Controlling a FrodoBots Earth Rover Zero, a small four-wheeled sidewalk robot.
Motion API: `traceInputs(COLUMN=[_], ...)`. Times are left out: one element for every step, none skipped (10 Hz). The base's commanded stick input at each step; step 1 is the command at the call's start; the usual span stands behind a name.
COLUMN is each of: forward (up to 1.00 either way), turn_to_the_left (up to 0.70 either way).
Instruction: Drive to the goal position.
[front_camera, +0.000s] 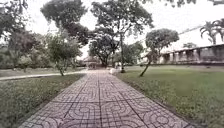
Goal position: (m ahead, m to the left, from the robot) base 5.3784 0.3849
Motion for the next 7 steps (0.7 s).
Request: traceInputs(forward=[1.0,1.0,1.0,1.0,1.0,1.0,1.0], turn_to_the_left=[0.27,0.18,0.0,0.0,0.0,0.0,0.2])
